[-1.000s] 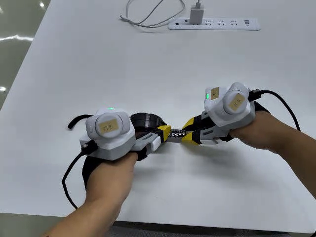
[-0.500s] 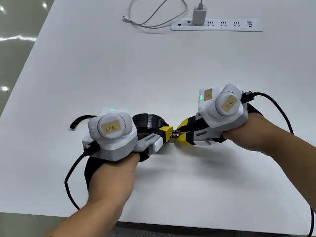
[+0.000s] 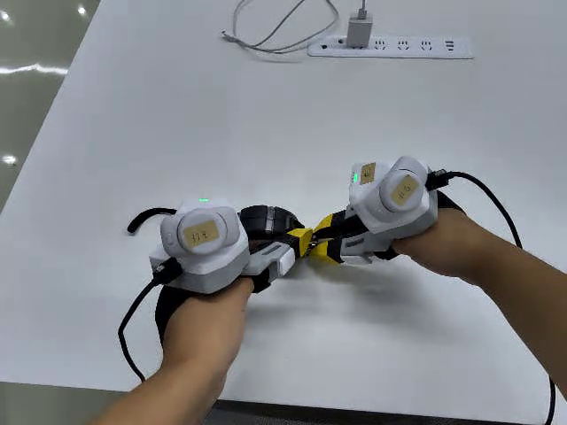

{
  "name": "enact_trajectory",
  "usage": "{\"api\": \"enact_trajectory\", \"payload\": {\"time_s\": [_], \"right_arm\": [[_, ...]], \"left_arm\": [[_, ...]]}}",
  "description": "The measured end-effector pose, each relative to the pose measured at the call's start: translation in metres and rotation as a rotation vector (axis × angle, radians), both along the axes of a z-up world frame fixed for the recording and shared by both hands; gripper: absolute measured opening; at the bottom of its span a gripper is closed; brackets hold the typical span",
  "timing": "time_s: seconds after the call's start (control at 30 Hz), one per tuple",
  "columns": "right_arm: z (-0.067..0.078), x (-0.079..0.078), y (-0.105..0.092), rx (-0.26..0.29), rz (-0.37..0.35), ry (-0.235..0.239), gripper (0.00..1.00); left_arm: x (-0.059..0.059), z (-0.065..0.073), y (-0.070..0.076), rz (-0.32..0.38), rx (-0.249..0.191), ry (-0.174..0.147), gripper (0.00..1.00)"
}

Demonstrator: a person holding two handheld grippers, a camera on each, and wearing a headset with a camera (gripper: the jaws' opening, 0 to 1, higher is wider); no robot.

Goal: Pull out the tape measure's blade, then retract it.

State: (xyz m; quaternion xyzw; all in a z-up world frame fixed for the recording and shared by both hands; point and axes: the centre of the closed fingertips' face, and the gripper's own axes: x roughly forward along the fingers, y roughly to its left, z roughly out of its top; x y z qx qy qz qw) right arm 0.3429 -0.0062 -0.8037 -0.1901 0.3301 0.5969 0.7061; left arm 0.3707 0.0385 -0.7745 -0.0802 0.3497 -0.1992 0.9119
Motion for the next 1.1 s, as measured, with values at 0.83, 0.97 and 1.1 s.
{"api": "enact_trajectory", "payload": {"time_s": [0.83, 0.97, 1.1], "right_arm": [[0.0033, -0.0014, 0.0018, -0.005, -0.003, -0.011, 0.19], [0.0057, -0.0008, 0.0018, 0.001, -0.009, -0.009, 0.19], [0.0058, -0.0013, 0.0007, 0.0, -0.009, -0.007, 0.2]], "left_arm": [[-0.0037, 0.0013, -0.0003, -0.044, 0.011, 0.024, 0.61], [-0.0038, 0.0039, -0.0011, -0.053, 0.01, 0.01, 0.62], [-0.0039, 0.0054, -0.0011, -0.055, 0.003, 0.01, 0.62]]}}
